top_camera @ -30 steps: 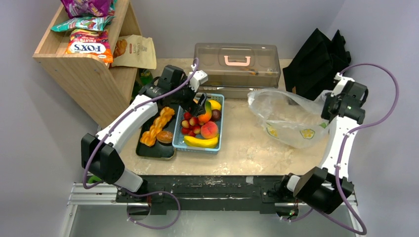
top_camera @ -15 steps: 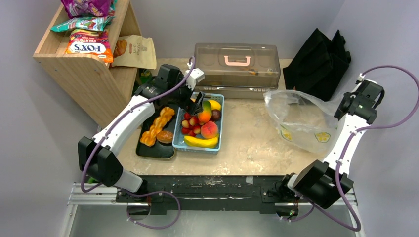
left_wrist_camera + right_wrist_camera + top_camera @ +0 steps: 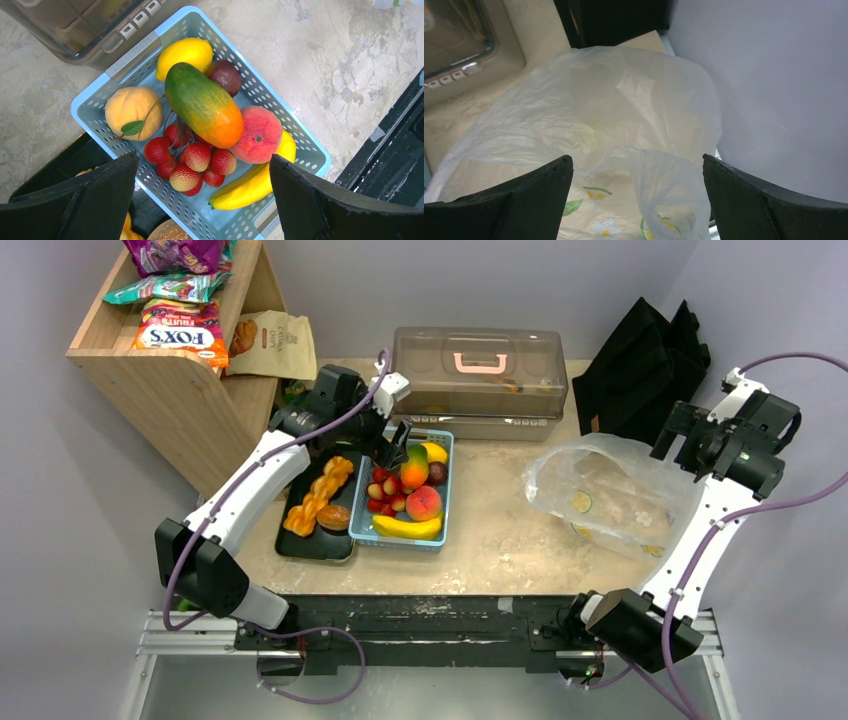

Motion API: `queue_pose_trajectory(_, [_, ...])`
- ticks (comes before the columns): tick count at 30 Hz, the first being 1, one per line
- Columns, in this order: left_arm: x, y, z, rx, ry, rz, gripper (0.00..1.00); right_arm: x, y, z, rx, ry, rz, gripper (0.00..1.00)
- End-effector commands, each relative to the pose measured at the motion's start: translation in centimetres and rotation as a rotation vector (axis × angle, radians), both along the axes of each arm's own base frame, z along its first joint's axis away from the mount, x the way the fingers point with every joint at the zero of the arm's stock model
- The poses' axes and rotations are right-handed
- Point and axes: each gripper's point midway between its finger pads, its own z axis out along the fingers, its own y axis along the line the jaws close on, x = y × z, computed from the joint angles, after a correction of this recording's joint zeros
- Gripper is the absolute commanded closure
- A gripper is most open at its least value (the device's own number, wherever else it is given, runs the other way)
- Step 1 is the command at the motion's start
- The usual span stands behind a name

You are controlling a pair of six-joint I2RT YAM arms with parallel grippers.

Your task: Untie the knot of the grocery bags and take out the mixed food

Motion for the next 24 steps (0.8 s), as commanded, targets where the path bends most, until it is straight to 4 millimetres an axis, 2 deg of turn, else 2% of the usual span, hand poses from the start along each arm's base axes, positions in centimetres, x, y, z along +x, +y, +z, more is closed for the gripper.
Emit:
queue_pose_trajectory(1, [0.0, 0.5, 2.6, -0.043, -0.043, 0.018, 0.0, 0.0, 2.2, 3.1, 0.053, -0.064, 0.049, 0.01])
queue_pose_trajectory(4, [0.0, 1.1, 3.0, -0.046, -0.057, 0.034, 0.0, -0.1, 2.7, 5.6, 0.014, -0.136, 0.064, 0.01])
queue_pose_trajectory(7, [0.1, 1.7, 3.7, -0.049, -0.06, 0.063, 0.0, 0.7, 4.4, 7.7, 0.006, -0.233, 0.15, 0.01])
queue_pose_trajectory(9, [0.0, 2.2, 4.4, -0.036, -0.041, 0.086, 0.0, 1.6, 5.7, 8.1, 0.039, -0.256, 0.215, 0.01])
queue_pose_trajectory(12, [-1.6, 2.7, 5.4, -0.019, -0.011, 0.052, 0.0, 3.3, 7.5, 8.4, 0.073, -0.277, 0.302, 0.01])
queue_pose_trajectory(16, [-3.8, 4.8, 6.2, 0.055, 0.083, 0.051, 0.0, 5.6, 10.3, 9.6, 0.07, -0.329, 0.422, 0.01])
queue_pose_trajectory(19, [-5.3, 6.5, 7.0, 0.058, 0.172, 0.044, 0.0, 7.2, 12.8, 9.8, 0.097, -0.34, 0.51, 0.01])
queue_pose_trajectory(22, [-6.9, 7.5, 8.7, -0.02, 0.213, 0.04, 0.0, 8.0, 15.5, 9.9, 0.115, -0.351, 0.599, 0.01])
queue_pose_trajectory(24, [-7.5, 8.4, 9.4, -0.033, 0.22, 0.076, 0.0, 7.7, 17.6, 9.8, 0.121, -0.357, 0.663, 0.01])
